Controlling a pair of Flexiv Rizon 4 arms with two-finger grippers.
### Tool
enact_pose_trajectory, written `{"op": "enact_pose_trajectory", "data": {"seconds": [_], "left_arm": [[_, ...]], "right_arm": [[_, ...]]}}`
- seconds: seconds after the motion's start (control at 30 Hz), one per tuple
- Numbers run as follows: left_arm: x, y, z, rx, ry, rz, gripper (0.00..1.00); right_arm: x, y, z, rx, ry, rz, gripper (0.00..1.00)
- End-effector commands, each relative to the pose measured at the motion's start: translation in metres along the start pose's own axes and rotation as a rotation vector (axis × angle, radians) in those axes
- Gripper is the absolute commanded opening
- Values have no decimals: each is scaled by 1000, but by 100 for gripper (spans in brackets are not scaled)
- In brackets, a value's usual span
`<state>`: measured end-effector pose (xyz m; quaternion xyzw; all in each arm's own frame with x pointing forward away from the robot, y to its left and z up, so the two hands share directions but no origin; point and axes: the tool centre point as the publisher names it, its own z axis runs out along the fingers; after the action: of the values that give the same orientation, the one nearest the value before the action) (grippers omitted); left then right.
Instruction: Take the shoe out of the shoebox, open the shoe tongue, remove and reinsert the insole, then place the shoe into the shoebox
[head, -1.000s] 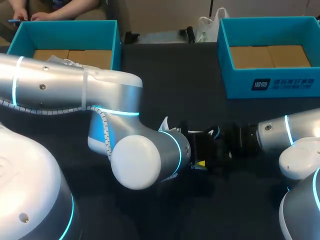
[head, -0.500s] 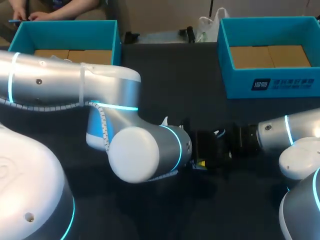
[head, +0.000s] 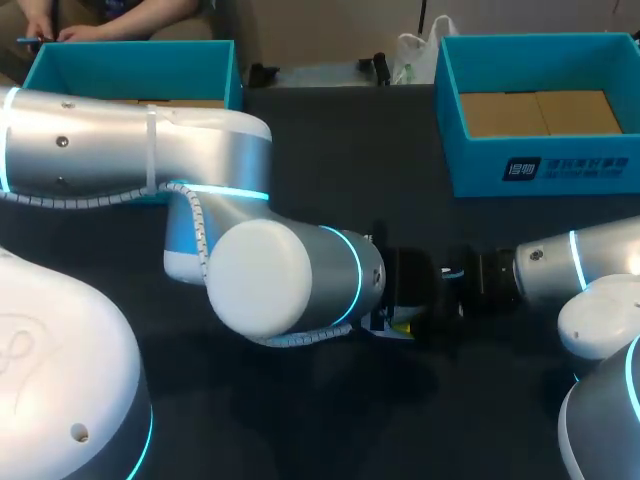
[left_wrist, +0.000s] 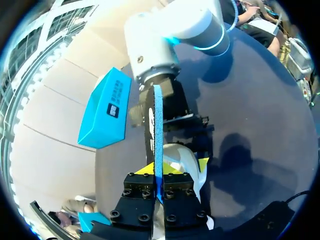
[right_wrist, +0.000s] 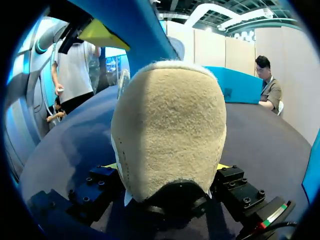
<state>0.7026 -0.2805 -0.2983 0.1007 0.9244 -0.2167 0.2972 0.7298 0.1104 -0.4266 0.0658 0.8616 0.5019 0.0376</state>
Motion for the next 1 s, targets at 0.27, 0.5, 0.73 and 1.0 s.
{"op": "enact_pose_trajectory", "data": {"seconds": [0.27,0.5,0.73,1.0], "left_arm": [[-10,-6,-8,-23,38,51,0],[-15,-9,-11,-58,100,1,0],[-17,-12,-15,-92,141,24,0],[-20,-18,-22,-111,220,57,0]], "right_arm": [[2,0,1,2,-1,1,0],[2,0,1,2,-1,1,0],[2,0,1,2,-1,1,0],[2,0,1,2,-1,1,0]]}}
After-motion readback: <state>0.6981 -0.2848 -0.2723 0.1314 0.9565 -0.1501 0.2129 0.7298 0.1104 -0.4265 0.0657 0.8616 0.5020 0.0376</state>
